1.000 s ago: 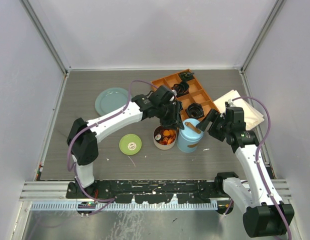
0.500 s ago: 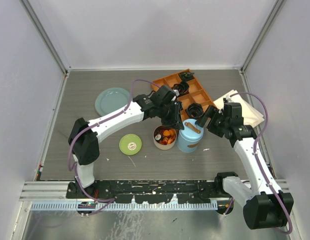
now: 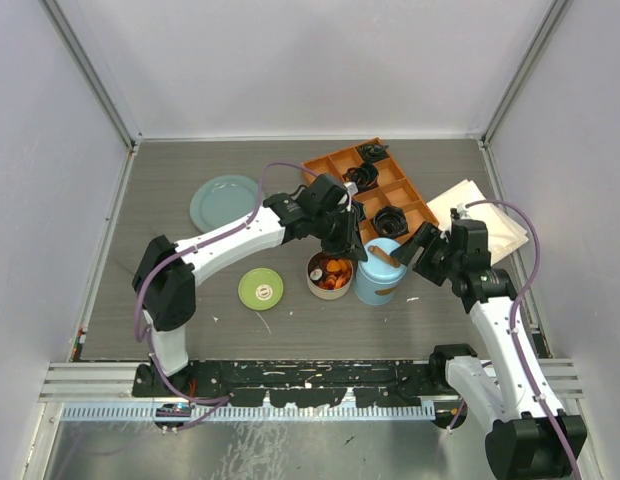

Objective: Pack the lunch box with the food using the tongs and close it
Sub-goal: Close the box lid on the packing box.

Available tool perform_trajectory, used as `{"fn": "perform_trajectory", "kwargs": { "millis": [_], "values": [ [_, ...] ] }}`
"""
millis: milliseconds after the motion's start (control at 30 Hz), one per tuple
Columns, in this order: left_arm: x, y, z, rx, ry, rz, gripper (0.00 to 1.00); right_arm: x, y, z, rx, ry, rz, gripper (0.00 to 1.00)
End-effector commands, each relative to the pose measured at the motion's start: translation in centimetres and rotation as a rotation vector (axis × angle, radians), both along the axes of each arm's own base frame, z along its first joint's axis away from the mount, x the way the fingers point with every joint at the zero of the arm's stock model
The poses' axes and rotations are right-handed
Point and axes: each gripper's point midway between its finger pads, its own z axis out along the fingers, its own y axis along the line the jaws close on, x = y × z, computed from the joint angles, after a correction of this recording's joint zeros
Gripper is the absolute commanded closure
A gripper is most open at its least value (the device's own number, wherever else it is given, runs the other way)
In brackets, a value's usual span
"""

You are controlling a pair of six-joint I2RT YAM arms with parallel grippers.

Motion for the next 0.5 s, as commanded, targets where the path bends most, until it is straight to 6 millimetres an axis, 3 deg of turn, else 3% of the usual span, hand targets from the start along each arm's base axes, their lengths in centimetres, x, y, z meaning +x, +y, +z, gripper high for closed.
{"fn": "perform_trajectory", "kwargs": {
  "millis": [0, 167, 300, 467],
  "values": [
    [-2.3, 2.9, -7.2, 0.248, 0.084, -0.055, 0.73, -3.4, -0.8, -5.3, -0.007, 0.214, -0.076, 0.3],
    [-1.9, 2.2, -5.9, 0.231, 0.065, -0.079, 0.69, -3.9, -2.5, -7.3, -0.046, 0.268, -0.214, 0.44],
    [-1.9, 1.9, -5.8, 0.225, 0.07, -0.093, 0.69, -4.1, -1.9, -7.8, 0.04, 0.237, -0.281, 0.53],
    [-3.4, 2.0, -6.7, 0.228, 0.102, -0.125, 0.68, -4.0, -0.5, -6.7, 0.195, 0.084, -0.287, 0.47]
  ]
}}
